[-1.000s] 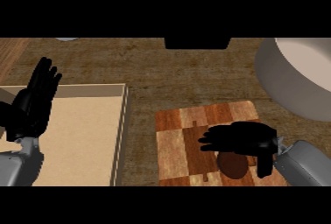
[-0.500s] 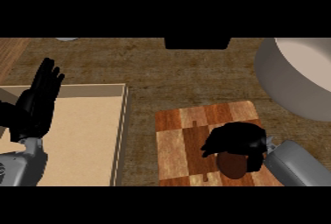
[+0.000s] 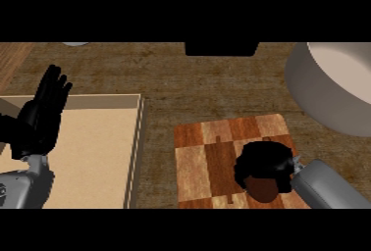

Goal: Pick the cupcake from the cutting board and place it in the pot

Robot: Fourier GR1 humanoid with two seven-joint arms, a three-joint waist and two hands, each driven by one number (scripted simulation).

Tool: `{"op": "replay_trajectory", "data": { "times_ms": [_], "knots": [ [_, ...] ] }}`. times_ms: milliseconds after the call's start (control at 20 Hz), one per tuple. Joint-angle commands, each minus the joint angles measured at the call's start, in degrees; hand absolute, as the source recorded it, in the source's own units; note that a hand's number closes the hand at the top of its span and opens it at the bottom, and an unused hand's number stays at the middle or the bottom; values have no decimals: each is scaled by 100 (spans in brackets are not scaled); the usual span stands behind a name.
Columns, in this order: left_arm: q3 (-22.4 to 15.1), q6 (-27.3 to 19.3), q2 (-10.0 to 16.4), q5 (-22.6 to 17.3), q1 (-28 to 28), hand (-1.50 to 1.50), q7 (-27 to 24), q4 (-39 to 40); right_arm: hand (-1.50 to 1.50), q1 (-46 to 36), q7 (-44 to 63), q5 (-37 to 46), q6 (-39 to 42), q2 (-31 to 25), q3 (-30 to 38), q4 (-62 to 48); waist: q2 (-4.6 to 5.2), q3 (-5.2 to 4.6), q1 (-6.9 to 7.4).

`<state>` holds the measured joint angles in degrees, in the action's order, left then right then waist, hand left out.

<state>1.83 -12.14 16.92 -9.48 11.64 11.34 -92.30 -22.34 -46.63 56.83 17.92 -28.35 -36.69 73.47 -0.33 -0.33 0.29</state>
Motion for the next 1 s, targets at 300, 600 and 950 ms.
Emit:
{"op": "replay_trajectory", "data": {
  "times_ms": [300,600,950],
  "knots": [
    [327,7,117,-28,-301,0,-56,-27,150,1105,2520,-481,263,535,1458,34,-46,16,-375],
    [80,17,-57,102,-291,0,-13,-105,150,2154,4034,-512,310,1034,1566,2070,-15,25,-213],
    [194,1,-53,94,-317,0,-92,-41,150,2331,4533,-1413,-245,1410,2942,3802,-23,24,-301]
  ]
}}
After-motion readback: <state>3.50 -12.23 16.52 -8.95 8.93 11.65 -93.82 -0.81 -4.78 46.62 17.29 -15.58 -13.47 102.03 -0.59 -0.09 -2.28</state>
